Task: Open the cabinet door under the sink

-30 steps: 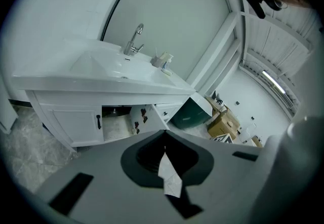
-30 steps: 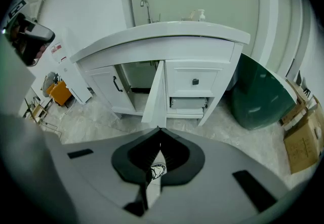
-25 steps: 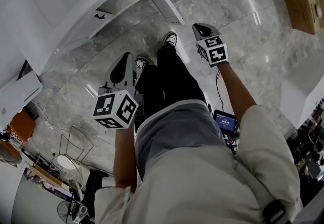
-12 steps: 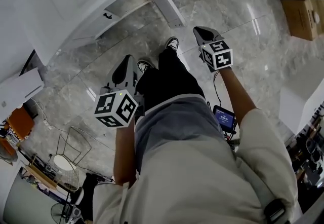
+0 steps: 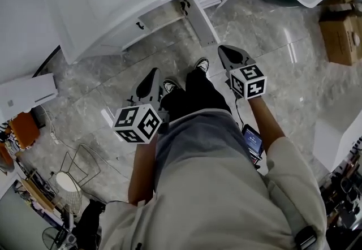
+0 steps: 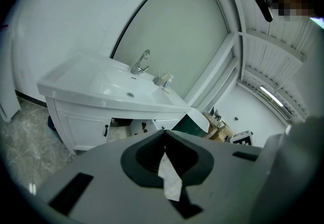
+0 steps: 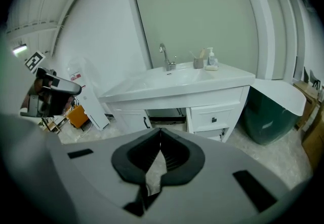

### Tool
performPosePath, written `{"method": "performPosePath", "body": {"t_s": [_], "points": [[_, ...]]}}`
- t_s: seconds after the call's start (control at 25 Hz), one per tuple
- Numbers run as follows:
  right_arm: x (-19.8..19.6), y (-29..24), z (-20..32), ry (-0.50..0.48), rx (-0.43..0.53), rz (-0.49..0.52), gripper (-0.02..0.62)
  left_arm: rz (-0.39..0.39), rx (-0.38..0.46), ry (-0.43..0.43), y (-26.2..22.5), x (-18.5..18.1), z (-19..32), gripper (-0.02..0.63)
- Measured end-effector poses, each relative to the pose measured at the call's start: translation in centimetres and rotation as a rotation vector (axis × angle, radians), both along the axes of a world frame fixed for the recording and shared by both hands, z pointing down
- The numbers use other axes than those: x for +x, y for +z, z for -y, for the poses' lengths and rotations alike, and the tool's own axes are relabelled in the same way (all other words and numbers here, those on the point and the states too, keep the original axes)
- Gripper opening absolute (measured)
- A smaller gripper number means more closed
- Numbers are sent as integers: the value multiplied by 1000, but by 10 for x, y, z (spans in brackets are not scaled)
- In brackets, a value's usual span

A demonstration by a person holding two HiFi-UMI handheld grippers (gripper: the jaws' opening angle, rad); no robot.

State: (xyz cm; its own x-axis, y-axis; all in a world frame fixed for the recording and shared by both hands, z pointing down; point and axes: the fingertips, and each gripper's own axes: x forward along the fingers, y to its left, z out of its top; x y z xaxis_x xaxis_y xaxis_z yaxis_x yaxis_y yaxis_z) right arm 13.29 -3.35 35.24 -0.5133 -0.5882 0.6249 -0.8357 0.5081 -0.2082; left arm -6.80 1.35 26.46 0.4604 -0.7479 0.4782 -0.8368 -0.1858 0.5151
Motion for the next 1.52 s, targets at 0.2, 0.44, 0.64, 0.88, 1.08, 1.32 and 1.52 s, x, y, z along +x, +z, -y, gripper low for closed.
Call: {"method": "performPosePath", "body": {"t_s": [0.2, 0.44, 0.64, 0.88, 1.08, 1.32, 1.52], "points": [[-20, -32, -7, -10, 46, 16, 12, 23, 25, -17, -10, -20, -10, -2], [-36, -69, -14, -25, 91, 33, 12, 48, 62, -43, -25, -41, -22, -2], [-53, -95, -15, -50, 128, 44, 12, 60, 100, -73, -39, -60, -25, 0], [-64, -124, -20, -79, 177, 64, 12, 22, 143, -105, -59, -70, -30, -2], [-70, -142, -16, -91, 213, 83, 12, 39, 181, -99, -71, -70, -31, -2], [-73, -166, -20, -99, 243, 107, 12, 48, 206, -162, -76, -84, -31, -2], [-73, -191, -34, -114, 287, 131, 12, 71, 230, -183, -87, -84, -33, -2]]}}
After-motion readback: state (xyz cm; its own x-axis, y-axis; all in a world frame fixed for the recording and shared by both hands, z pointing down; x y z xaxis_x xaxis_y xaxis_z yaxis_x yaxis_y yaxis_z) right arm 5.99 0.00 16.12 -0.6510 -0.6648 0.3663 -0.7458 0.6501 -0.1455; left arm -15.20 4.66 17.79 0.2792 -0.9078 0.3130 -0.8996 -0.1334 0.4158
